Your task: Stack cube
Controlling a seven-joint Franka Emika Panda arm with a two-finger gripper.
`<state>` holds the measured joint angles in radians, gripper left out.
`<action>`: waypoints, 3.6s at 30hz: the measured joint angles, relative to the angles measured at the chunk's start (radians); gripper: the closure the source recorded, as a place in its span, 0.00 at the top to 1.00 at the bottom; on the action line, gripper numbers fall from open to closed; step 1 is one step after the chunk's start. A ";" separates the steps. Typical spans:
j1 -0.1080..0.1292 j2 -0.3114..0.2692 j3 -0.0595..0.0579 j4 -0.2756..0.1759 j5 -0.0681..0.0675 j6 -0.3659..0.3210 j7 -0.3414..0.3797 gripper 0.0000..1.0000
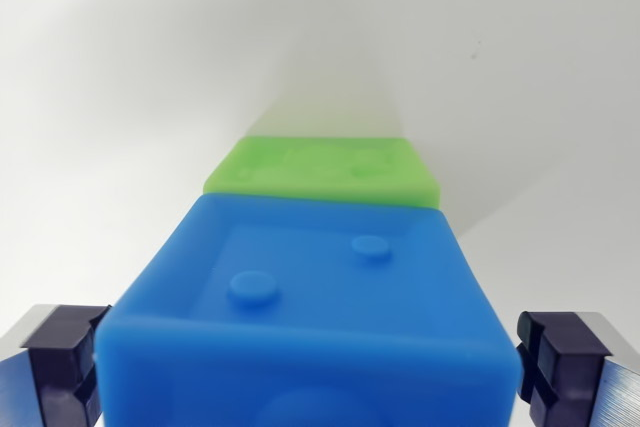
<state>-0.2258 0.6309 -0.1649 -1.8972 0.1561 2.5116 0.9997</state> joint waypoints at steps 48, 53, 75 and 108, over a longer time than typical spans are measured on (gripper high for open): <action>0.023 -0.187 -0.032 -0.007 -0.037 -0.173 0.022 1.00; 0.025 -0.221 -0.036 0.002 -0.048 -0.215 0.029 1.00; 0.026 -0.341 -0.041 0.089 -0.085 -0.417 0.053 1.00; 0.026 -0.395 -0.043 0.223 -0.100 -0.604 0.064 1.00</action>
<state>-0.1996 0.2356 -0.2084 -1.6743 0.0565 1.9078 1.0634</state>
